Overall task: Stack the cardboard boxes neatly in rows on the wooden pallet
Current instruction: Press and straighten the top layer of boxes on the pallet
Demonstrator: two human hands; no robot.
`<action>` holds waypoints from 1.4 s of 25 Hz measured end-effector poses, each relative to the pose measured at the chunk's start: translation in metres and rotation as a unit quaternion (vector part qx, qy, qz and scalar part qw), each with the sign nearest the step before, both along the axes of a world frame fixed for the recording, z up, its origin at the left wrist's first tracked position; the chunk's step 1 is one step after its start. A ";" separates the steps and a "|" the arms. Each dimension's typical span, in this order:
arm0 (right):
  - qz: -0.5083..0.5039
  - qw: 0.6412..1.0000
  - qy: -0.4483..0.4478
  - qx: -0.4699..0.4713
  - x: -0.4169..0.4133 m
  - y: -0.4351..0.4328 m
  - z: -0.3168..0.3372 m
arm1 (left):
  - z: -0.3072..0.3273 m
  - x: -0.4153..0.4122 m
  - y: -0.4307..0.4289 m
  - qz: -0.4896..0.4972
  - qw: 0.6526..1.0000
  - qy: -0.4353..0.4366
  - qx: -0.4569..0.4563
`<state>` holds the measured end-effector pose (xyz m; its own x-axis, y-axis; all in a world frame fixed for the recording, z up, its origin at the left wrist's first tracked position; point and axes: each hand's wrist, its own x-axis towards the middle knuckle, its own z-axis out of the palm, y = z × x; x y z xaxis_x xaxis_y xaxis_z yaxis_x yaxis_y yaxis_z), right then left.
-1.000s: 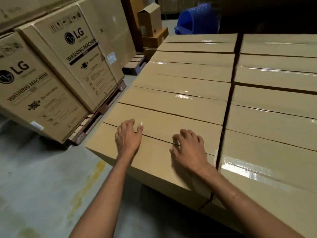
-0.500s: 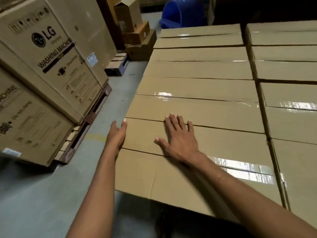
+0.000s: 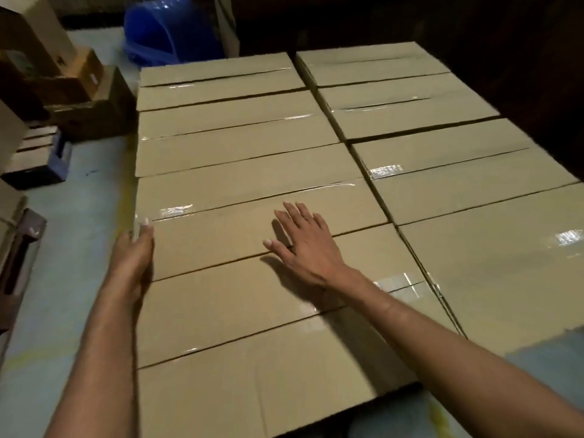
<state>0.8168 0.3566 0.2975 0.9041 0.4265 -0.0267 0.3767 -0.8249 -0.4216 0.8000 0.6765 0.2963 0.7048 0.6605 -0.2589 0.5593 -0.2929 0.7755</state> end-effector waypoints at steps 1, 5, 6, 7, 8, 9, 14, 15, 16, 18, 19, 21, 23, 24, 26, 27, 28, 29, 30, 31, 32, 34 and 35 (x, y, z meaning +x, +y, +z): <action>-0.018 1.000 0.004 -0.010 0.016 -0.005 0.001 | 0.002 0.018 -0.001 -0.004 1.000 0.013 0.019; 0.010 0.999 -0.013 -0.039 0.079 0.025 0.007 | 0.005 0.064 -0.006 -0.003 0.997 0.028 0.070; 0.025 0.999 -0.012 -0.038 0.092 0.038 0.007 | 0.005 0.070 -0.007 0.007 0.997 0.030 0.075; 0.037 0.999 -0.010 -0.035 0.102 0.051 0.005 | 0.006 0.075 -0.007 0.019 0.996 0.036 0.082; 0.044 0.998 -0.006 -0.038 0.109 0.060 0.001 | 0.007 0.080 -0.008 0.032 0.995 0.044 0.083; 0.050 0.998 -0.007 -0.049 0.115 0.066 -0.004 | 0.009 0.085 -0.006 0.046 0.995 0.048 0.081; 0.049 0.996 -0.022 -0.077 0.112 0.072 -0.023 | 0.004 0.086 0.018 0.053 0.996 0.070 0.035; 0.043 0.996 -0.026 -0.071 0.112 0.073 -0.023 | 0.005 0.084 0.023 0.048 0.996 0.069 0.020; 0.028 0.997 -0.035 -0.062 0.113 0.077 -0.021 | 0.003 0.085 0.029 0.045 0.997 0.063 -0.004; -0.008 0.998 -0.054 -0.030 0.121 0.096 -0.016 | 0.006 0.094 0.038 0.029 0.997 0.045 -0.060; -0.014 0.998 -0.056 -0.010 0.126 0.113 -0.012 | 0.010 0.103 0.042 0.016 0.997 0.030 -0.070; 0.010 0.998 -0.066 0.003 0.139 0.153 -0.002 | 0.014 0.127 0.052 0.002 0.998 -0.017 -0.068; 0.043 0.995 -0.084 -0.016 0.157 0.196 0.004 | 0.016 0.155 0.063 -0.018 0.995 -0.053 -0.083; 0.047 0.995 -0.083 -0.028 0.167 0.216 0.002 | 0.013 0.169 0.069 -0.032 0.992 -0.062 -0.103; 0.034 0.996 -0.068 -0.055 0.183 0.243 -0.007 | 0.002 0.183 0.076 -0.043 0.988 -0.075 -0.125; 0.020 0.995 -0.062 -0.069 0.187 0.249 -0.013 | -0.003 0.185 0.077 -0.052 0.987 -0.083 -0.128; 0.007 0.995 -0.060 -0.081 0.190 0.251 -0.017 | -0.008 0.185 0.077 -0.061 0.986 -0.091 -0.128; 0.002 0.994 -0.062 -0.088 0.192 0.254 -0.021 | -0.014 0.185 0.080 -0.066 0.984 -0.102 -0.132; 0.004 0.994 -0.063 -0.093 0.193 0.255 -0.024 | -0.019 0.186 0.082 -0.068 0.981 -0.108 -0.146; 0.005 0.993 -0.064 -0.096 0.193 0.254 -0.025 | -0.024 0.186 0.085 -0.074 0.978 -0.107 -0.164; 0.004 0.993 -0.062 -0.099 0.192 0.254 -0.025 | -0.027 0.186 0.088 -0.084 0.975 -0.102 -0.181; -0.001 0.994 -0.055 -0.092 0.191 0.256 -0.021 | -0.024 0.182 0.095 -0.113 0.969 -0.090 -0.200; -0.004 0.995 -0.052 -0.083 0.191 0.258 -0.018 | -0.020 0.180 0.099 -0.130 0.968 -0.080 -0.197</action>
<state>1.0077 0.6143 0.2798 0.9089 0.4171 -0.0027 0.4045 -0.8830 -0.2382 0.9795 0.7753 0.2765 0.8862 0.3272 -0.3281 0.3698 -0.0726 0.9263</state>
